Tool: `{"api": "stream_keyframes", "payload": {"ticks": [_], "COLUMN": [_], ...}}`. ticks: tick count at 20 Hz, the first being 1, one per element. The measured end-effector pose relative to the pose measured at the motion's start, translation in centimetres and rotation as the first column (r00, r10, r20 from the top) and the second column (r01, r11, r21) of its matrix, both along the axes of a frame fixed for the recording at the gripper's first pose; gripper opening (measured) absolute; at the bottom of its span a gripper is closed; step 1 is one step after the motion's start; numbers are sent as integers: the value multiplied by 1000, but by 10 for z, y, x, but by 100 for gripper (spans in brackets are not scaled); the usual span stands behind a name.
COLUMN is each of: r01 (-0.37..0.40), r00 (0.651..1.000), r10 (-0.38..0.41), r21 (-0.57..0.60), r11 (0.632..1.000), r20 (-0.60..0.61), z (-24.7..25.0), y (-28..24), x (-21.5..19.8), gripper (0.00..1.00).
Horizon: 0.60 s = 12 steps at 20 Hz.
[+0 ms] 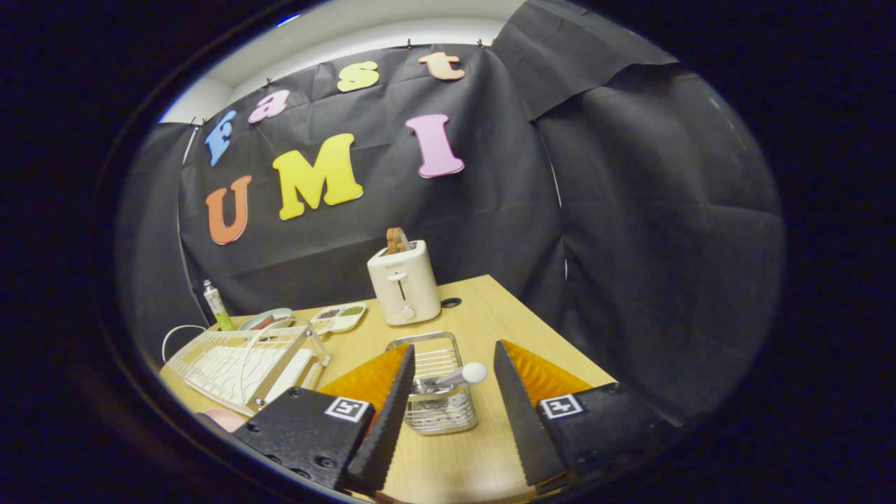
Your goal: Take the plate from the dish rack, then take the spoon from the basket and place it into the plate.
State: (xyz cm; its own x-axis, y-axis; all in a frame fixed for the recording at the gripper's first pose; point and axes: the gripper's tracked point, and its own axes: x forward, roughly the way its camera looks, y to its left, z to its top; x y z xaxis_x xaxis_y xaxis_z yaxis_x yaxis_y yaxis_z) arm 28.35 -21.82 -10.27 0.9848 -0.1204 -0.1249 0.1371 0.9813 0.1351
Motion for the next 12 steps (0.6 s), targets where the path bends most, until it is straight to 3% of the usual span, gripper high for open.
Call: {"api": "stream_keyframes", "payload": {"ticks": [2, 5, 12], "r01": [24, -13, 25], "r00": [999, 1000, 1000], "r10": [-24, 13, -27], "r21": [2, 7, -190], "r11": [1000, 1000, 981], "r20": [-24, -25, -10], "z": [-7, -5, 30], "y": [-2, 14, 30], "x": [6, 7, 5], "gripper": [48, 26, 17]}}
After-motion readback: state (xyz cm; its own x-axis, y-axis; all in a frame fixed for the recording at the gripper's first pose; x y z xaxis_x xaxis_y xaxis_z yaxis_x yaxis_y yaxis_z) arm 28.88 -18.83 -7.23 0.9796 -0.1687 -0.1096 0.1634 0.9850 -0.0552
